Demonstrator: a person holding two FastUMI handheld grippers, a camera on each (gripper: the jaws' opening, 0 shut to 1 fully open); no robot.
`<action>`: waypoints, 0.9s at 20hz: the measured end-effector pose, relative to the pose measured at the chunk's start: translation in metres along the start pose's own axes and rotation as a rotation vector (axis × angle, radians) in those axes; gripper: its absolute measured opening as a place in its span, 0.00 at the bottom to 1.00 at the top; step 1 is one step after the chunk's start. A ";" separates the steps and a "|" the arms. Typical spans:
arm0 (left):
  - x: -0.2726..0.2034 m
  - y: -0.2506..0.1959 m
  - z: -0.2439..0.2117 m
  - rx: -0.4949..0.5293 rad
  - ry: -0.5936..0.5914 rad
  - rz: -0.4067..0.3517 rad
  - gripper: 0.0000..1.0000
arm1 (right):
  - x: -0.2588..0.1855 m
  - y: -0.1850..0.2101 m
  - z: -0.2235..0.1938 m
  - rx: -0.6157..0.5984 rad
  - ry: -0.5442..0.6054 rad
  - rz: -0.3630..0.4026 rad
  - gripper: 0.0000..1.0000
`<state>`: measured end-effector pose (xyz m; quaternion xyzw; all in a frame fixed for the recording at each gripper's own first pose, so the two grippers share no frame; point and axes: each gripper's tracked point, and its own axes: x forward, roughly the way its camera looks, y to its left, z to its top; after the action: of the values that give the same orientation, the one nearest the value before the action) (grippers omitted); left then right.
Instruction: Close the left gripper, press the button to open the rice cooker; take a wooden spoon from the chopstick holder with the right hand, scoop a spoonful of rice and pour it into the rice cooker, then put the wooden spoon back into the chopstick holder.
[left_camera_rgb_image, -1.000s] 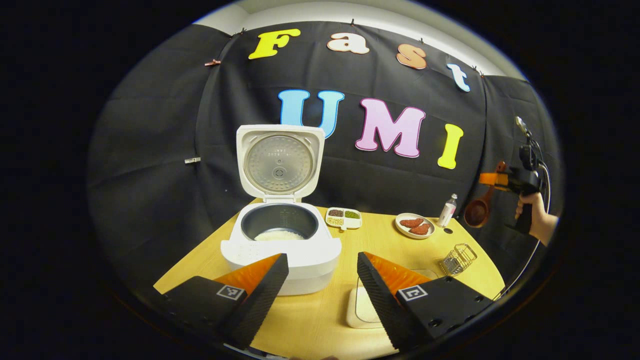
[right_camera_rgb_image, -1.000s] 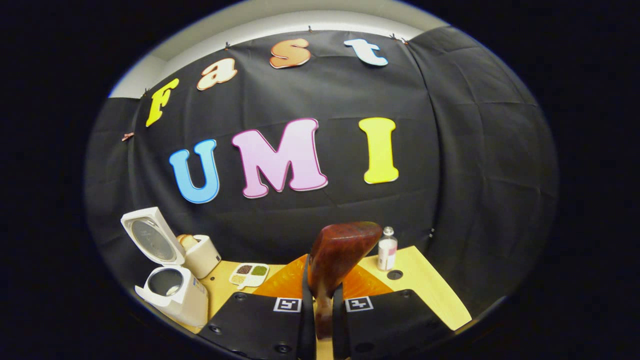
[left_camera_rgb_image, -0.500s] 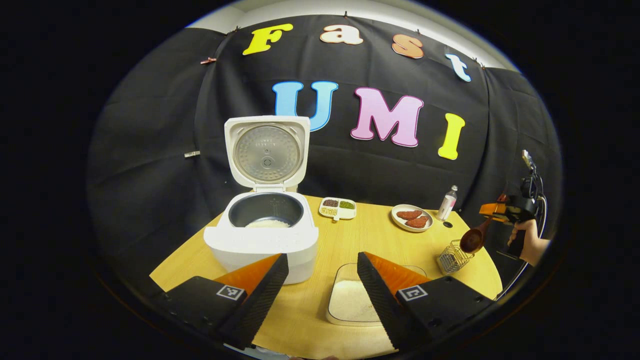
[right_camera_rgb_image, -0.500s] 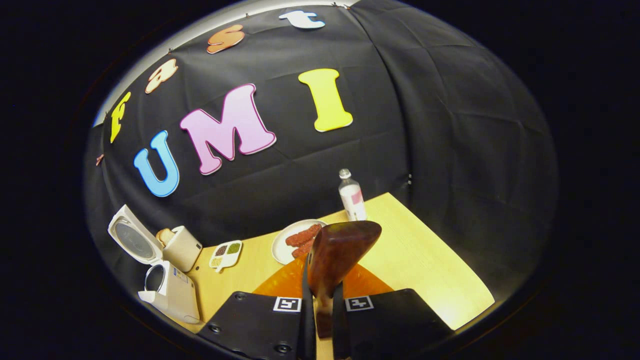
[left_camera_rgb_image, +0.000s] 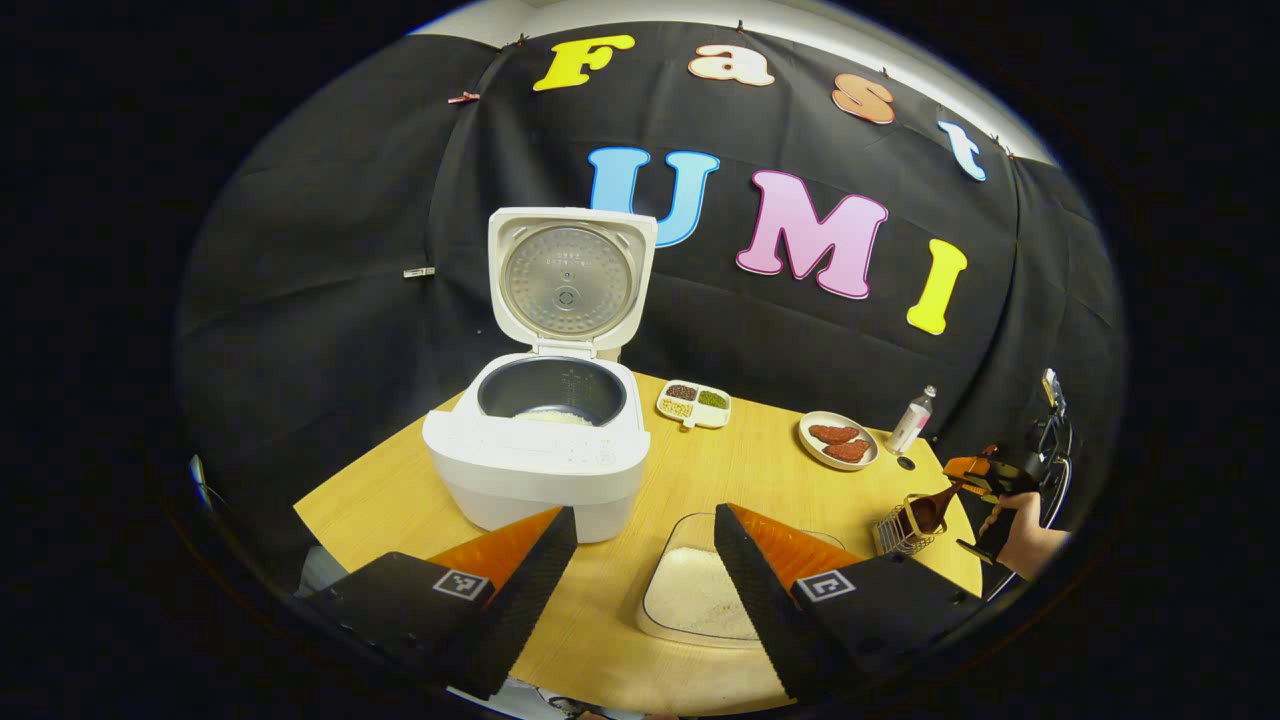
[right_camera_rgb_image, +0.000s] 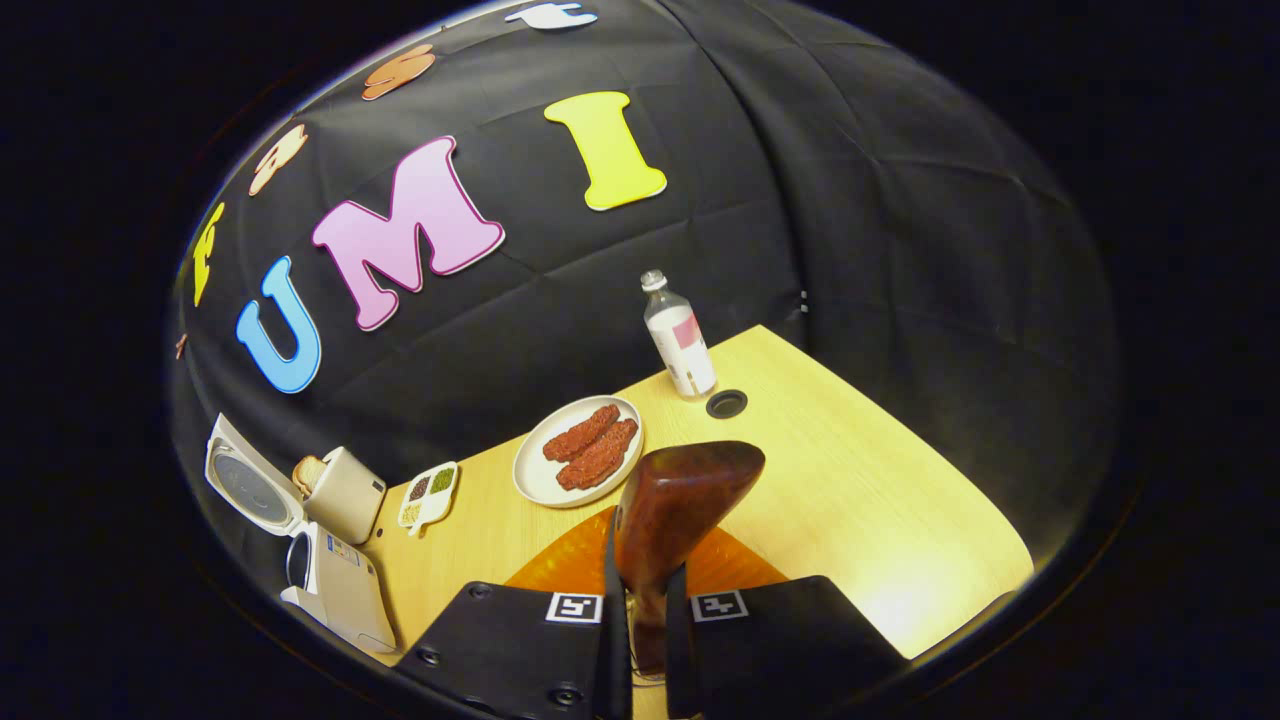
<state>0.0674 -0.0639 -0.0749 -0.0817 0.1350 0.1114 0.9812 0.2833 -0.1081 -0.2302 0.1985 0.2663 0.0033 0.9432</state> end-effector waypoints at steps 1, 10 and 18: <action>0.000 0.000 0.001 0.003 -0.003 0.002 0.96 | 0.003 -0.001 -0.006 -0.002 0.008 -0.005 0.17; 0.005 0.013 0.016 -0.017 -0.017 -0.008 0.96 | -0.011 -0.011 -0.007 -0.023 -0.015 -0.041 0.63; 0.024 0.055 0.113 0.071 -0.154 -0.005 0.96 | -0.085 -0.036 -0.022 -0.014 -0.062 -0.144 0.98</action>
<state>0.1046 0.0152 0.0189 -0.0385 0.0631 0.1103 0.9912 0.1956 -0.1423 -0.2187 0.1722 0.2505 -0.0688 0.9502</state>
